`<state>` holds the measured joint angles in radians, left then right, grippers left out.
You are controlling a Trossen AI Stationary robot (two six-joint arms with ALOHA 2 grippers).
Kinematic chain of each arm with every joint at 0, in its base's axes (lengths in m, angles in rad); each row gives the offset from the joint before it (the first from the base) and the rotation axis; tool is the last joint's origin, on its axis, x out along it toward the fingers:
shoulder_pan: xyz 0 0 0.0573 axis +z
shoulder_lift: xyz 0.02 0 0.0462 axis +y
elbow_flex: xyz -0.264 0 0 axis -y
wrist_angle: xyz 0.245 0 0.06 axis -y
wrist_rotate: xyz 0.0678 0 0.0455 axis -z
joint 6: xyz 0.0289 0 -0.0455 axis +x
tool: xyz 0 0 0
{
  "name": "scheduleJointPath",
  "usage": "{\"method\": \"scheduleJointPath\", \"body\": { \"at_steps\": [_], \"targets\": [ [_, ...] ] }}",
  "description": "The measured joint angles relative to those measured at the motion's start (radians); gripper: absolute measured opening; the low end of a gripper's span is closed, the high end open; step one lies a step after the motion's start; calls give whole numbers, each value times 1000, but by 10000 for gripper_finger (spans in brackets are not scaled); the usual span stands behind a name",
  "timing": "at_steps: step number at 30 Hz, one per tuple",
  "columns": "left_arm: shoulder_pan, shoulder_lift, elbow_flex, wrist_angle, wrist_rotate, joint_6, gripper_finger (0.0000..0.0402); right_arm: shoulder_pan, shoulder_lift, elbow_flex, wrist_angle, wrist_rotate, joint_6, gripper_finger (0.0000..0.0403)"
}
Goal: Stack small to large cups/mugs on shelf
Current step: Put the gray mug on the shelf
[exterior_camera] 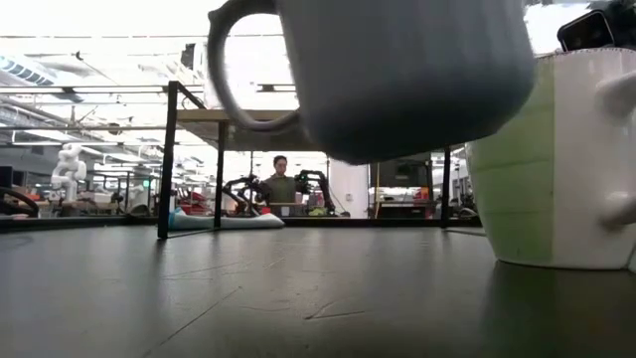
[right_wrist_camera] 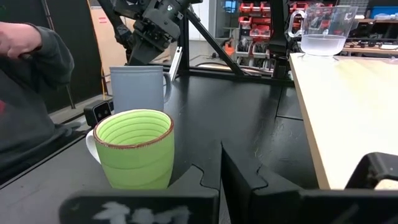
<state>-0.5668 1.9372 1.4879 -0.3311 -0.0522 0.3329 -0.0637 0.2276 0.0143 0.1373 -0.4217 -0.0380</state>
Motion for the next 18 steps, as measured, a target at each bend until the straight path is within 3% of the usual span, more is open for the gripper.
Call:
{"method": "scheduleJointPath", "body": {
  "at_steps": [18],
  "targets": [
    [-20,-10,0,-166,-80,-108,6,0,0,0,1,0,0,0]
  ]
}}
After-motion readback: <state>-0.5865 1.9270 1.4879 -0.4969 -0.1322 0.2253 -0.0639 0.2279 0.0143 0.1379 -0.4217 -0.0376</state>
